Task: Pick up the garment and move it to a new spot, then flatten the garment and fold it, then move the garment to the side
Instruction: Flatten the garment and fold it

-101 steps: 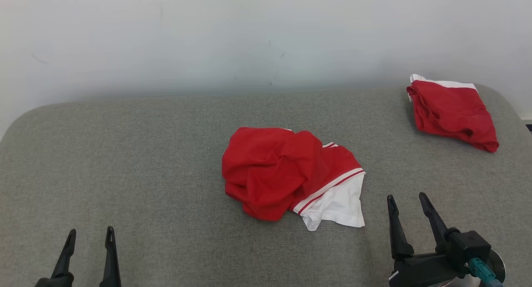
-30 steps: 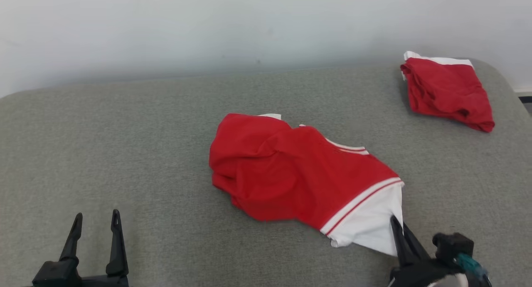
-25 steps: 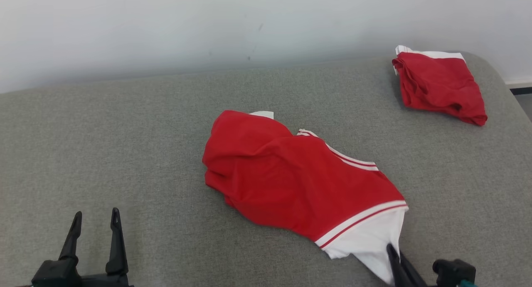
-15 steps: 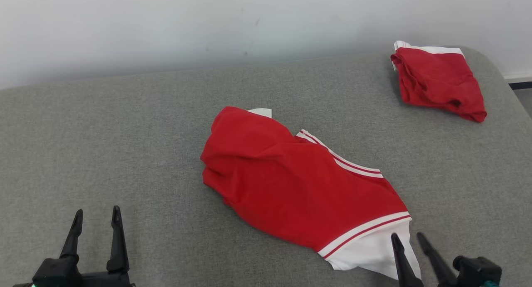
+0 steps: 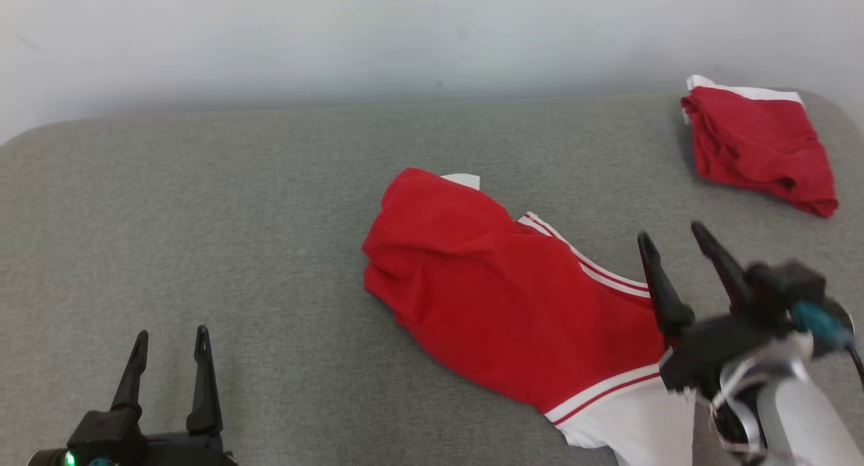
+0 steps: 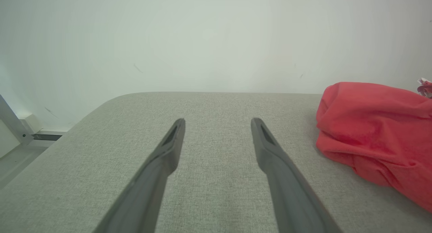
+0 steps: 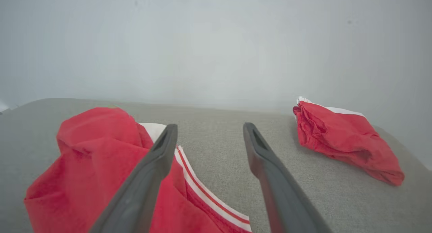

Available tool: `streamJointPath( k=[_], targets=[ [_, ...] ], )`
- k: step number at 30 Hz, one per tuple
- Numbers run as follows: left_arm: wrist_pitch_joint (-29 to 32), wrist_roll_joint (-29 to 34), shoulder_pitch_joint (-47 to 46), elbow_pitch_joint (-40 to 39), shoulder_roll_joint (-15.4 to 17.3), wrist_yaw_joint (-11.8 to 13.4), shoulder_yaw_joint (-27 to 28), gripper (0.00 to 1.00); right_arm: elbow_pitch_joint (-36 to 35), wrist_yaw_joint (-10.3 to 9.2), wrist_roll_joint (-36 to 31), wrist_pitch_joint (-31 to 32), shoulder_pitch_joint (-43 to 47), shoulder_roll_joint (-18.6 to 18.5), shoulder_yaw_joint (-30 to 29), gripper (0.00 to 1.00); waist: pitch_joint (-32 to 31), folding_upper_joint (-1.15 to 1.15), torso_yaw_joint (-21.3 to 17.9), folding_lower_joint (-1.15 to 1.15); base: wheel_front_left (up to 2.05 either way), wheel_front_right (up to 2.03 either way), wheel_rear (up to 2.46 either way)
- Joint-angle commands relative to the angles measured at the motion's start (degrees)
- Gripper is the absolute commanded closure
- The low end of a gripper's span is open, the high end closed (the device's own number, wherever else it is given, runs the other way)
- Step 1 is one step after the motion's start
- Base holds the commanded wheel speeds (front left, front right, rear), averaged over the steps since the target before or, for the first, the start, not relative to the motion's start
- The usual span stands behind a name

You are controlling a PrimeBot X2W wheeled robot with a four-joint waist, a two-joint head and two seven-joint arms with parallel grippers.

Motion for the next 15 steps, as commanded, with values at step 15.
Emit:
streamJointPath(
  k=[15],
  targets=[
    [-0.18, 1.97, -4.71, 2.42, -4.06, -2.81, -1.10, 0.00, 31.33, -0.14, 1.58, 2.88, -26.91, -5.70, 10.46, 0.00, 4.43, 0.00, 9.88, 0.00, 0.00, 0.00, 0.00]
  ],
)
